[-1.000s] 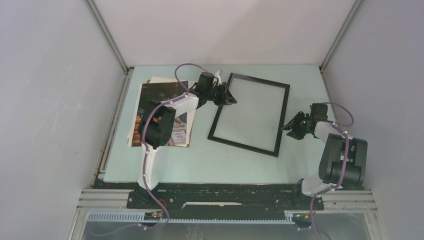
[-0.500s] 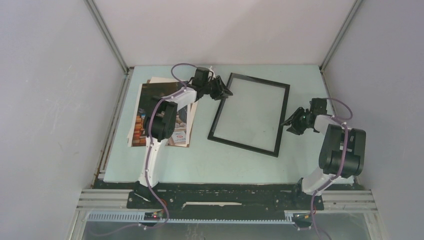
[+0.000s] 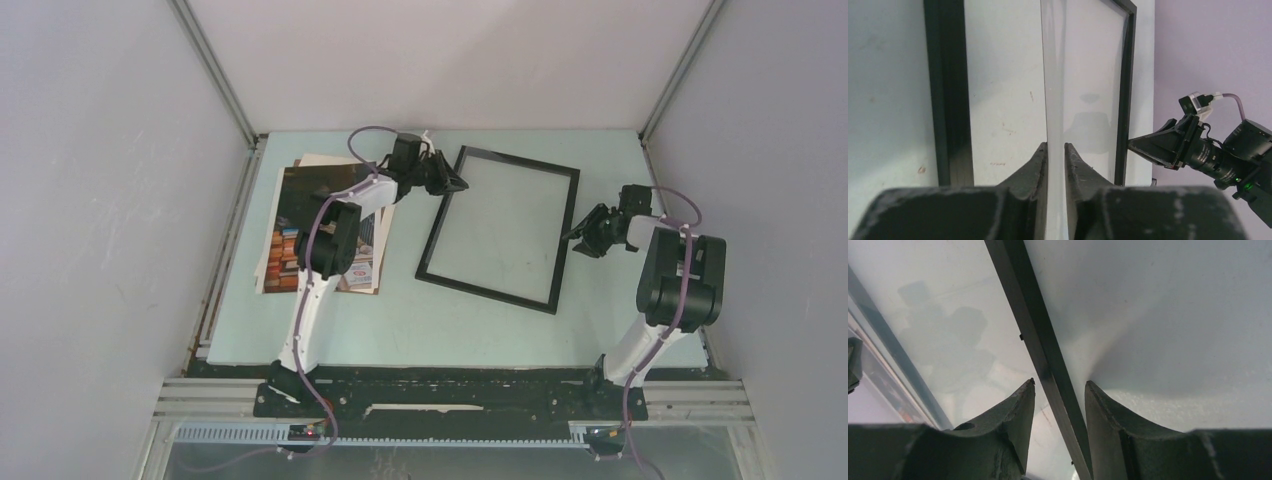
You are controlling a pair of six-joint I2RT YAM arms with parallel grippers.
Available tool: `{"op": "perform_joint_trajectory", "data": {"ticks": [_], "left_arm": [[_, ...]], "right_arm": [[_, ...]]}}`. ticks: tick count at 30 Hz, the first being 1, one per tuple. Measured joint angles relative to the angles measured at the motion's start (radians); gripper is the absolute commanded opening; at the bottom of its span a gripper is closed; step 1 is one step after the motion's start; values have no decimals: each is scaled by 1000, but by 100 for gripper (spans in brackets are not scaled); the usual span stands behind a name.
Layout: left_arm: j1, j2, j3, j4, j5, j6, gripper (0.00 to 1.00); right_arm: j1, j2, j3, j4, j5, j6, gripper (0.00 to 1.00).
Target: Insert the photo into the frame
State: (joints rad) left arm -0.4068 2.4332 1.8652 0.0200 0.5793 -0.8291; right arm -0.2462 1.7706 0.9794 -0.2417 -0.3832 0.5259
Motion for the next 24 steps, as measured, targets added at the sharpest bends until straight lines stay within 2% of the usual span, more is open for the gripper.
{"op": "perform_joint_trajectory", "data": {"ticks": [6,9,15,24], "left_arm": [[-22,16,35,6,-4,36,0],[-35,11,29,16,-10,77,0],[-48,-65,-98,115,-7,129,0],[-58,-135,-206,276,43,138,0]], "right_arm": [[-3,15,8,3,-10,4,50],[-10,18,9,11,-16,5,50],[-16,35,20,32,-30,19,49],[-15,75,51,58,-58,41,47]]}}
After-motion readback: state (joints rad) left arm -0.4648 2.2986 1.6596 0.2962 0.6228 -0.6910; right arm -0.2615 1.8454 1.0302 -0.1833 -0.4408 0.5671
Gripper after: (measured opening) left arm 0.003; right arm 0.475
